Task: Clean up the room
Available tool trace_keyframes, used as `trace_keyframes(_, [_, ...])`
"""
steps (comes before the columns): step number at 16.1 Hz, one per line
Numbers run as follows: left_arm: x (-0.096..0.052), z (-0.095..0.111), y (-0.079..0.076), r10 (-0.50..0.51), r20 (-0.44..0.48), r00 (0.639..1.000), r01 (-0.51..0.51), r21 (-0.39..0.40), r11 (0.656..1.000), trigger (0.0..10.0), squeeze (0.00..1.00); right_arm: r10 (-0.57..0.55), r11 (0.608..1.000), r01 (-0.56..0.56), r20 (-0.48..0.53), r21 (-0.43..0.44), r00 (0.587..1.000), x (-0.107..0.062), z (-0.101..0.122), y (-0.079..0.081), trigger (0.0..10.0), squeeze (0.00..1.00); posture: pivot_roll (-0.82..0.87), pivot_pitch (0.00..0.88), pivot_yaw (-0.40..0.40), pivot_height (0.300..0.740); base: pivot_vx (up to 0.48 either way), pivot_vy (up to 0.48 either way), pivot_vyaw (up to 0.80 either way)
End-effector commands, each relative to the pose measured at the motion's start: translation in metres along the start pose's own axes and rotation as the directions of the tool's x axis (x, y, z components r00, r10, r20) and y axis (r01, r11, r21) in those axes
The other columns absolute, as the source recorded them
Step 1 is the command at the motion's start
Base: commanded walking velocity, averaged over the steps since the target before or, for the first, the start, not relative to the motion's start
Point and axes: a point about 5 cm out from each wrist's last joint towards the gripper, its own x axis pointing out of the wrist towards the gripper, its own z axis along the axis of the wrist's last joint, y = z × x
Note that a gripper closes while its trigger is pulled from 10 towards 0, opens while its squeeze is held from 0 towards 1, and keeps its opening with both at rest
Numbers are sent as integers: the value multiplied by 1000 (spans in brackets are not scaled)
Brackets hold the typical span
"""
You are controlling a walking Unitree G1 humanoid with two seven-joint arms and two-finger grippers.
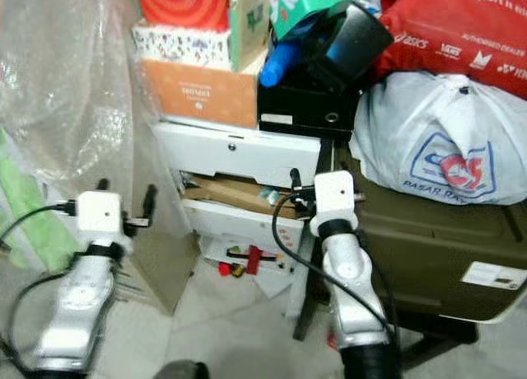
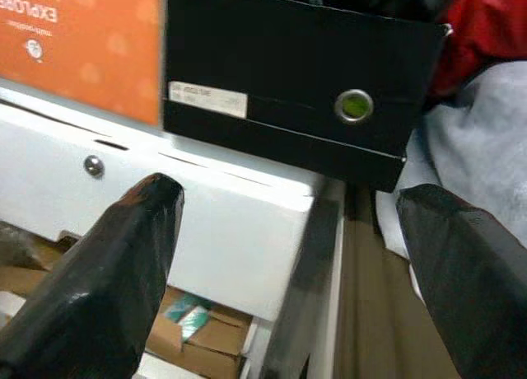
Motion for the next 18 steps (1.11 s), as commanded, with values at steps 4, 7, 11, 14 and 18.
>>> trace_keyframes(4, [-20,-13,14,-31,-58,998,31,10,999,10000,0,-83,995,85,-45,47,996,-24,-1,-16,10000,0,26,0,2,740,0,0,0])
trace_keyframes(7, [-20,-12,13,-38,-60,997,39,6,999,10000,0,-90,994,94,-88,47,992,-43,-6,-25,10000,0,23,0,0,740,0,0,0])
trace_keyframes(11, [-17,-13,7,-90,-83,993,91,3,996,10000,0,-109,992,115,-94,61,990,-45,-1,-25,10000,0,22,0,11,740,0,0,0])
trace_keyframes(14, [-19,-35,9,-60,-203,977,49,-62,997,10000,0,-122,980,142,-144,137,982,-32,-12,-18,10000,0,29,0,8,740,0,0,0])
trace_keyframes(18, [-17,-41,17,12,-249,968,-26,-53,998,10000,0,-75,986,96,-149,139,986,-32,-15,-16,10000,0,22,0,-4,740,0,0,0])
